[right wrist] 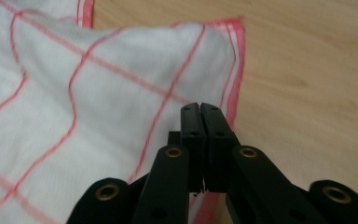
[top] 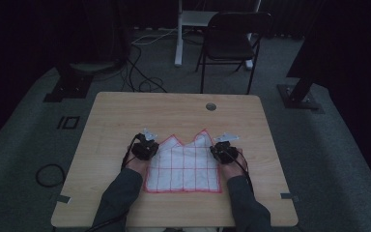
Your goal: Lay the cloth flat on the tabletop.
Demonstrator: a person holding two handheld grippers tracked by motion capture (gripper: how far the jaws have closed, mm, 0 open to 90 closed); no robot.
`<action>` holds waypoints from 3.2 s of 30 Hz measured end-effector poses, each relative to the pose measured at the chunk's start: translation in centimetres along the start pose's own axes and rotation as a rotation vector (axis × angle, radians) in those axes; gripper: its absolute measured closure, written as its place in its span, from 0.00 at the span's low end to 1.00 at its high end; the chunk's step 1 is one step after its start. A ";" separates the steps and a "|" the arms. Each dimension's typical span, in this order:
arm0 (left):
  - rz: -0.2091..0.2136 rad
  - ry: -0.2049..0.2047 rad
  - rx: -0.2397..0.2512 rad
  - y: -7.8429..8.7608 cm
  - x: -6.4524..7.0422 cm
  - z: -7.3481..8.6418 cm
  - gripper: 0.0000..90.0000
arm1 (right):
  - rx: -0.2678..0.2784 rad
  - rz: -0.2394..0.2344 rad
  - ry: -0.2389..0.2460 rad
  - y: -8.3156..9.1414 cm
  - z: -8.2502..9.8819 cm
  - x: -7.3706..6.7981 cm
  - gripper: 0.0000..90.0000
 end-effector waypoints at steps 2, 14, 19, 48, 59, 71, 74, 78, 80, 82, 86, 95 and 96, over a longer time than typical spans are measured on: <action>0.005 -0.008 0.002 -0.2 0.2 -0.3 0.97 | 0.005 0.009 -0.002 -0.3 -0.6 0.0 1.00; 0.001 -0.020 -0.023 -0.8 0.3 -0.4 0.99 | -0.033 0.003 -0.045 -2.0 -1.5 0.6 1.00; -0.011 0.023 -0.018 -0.4 -0.8 0.4 0.99 | -0.022 0.001 -0.054 -1.5 -0.5 0.7 1.00; 0.021 -0.051 -0.035 -1.6 0.7 -2.1 0.90 | 0.000 -0.019 -0.125 -3.2 -3.2 2.0 0.96; -0.008 0.064 -0.047 -1.4 -1.3 -1.6 0.94 | -0.057 0.029 -0.107 -2.4 -2.3 1.8 0.98; -0.011 0.148 -0.062 -1.2 -1.8 -1.2 0.95 | -0.090 0.031 -0.120 -1.6 -1.3 1.5 0.98; -0.026 0.162 -0.070 -1.0 -1.6 -1.1 0.95 | -0.114 0.045 -0.144 -1.5 -1.3 1.4 0.98; -0.022 0.123 -0.044 -0.7 -1.2 -1.5 0.90 | -0.073 0.016 -0.109 -1.5 -1.8 1.1 0.89; -0.020 0.114 -0.025 -0.5 -1.2 -1.8 0.88 | -0.028 0.014 -0.083 -1.3 -2.3 1.1 0.88; -0.025 0.103 -0.017 -0.6 -1.3 -2.1 0.88 | 0.005 0.020 -0.073 -1.2 -2.9 1.2 0.89; -0.021 0.083 -0.014 -1.1 -1.2 -2.4 0.88 | 0.018 0.028 -0.074 -1.8 -4.0 1.6 0.93; -0.007 0.100 -0.048 -2.1 -1.7 -2.8 0.89 | -0.025 0.022 -0.137 -3.7 -4.3 2.2 0.96; -0.013 0.106 -0.052 -2.0 -1.8 -2.8 0.90 | -0.029 0.030 -0.130 -3.7 -4.3 2.2 0.96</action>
Point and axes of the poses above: each handheld gripper's, and its own axes: y roughly backward along the jaws, z roughly out of its underside, x roughly to its right, the point moved 7 cm from there along -y, roughly forward along the jaws, and after that the axes turned 15 degrees about -x, right-handed, at the moved point
